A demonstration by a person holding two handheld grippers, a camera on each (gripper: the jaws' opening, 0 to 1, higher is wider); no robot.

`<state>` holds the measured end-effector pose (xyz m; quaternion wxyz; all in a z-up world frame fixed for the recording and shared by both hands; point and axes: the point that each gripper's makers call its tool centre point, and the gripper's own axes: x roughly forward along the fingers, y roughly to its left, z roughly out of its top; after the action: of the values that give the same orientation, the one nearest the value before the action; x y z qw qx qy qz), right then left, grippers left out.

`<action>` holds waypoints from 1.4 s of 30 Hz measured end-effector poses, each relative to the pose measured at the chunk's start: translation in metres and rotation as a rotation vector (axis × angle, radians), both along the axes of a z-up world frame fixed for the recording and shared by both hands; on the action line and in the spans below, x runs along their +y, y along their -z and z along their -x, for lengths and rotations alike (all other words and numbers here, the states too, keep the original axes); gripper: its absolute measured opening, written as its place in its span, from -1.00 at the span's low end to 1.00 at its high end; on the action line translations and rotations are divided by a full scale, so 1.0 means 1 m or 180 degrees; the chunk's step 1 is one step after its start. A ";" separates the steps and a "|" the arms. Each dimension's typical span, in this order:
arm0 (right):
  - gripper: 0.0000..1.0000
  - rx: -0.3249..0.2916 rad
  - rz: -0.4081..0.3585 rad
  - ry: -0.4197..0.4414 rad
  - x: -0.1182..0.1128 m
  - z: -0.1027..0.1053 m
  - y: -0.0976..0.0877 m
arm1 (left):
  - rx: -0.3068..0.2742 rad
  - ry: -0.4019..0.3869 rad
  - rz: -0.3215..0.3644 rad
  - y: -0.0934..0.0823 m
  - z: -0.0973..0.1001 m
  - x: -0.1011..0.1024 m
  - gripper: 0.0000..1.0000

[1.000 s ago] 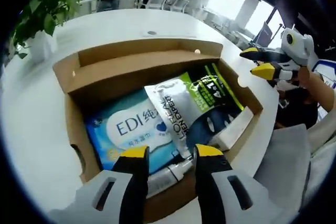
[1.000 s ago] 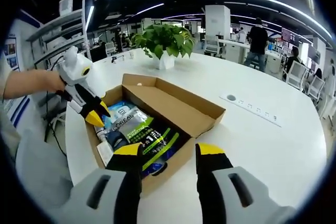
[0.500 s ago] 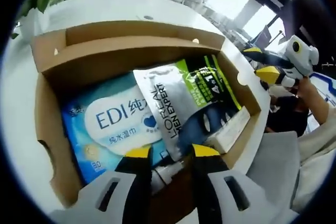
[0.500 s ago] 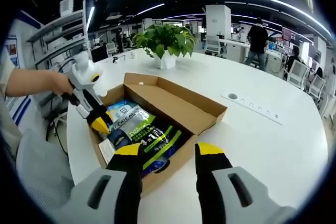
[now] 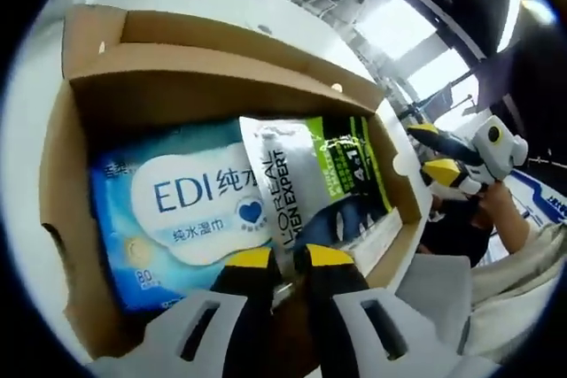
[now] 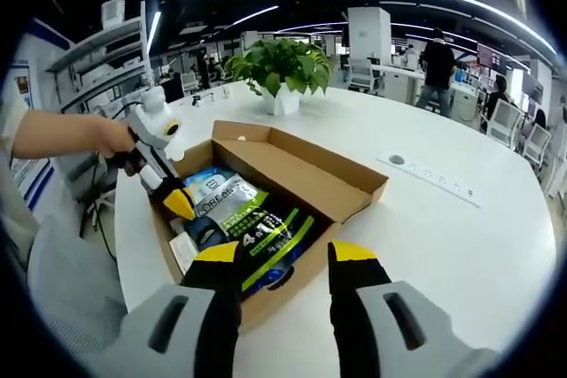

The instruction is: Operate the shoe box by opening the lid, removing the specified soft item, and placing it in the target area until the item is outside and the box remains undamaged.

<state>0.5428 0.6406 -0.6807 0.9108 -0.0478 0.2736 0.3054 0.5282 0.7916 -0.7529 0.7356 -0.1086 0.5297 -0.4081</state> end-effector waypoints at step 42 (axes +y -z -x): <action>-0.30 0.0134 -0.0036 -0.0070 0.023 0.000 0.014 | -0.0146 -0.0270 0.0064 -0.022 -0.011 0.016 -1.00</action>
<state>0.5433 0.6635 -0.6947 0.9017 -0.0392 0.2904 0.3179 0.5396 0.8078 -0.7311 0.7631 -0.1290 0.5034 -0.3842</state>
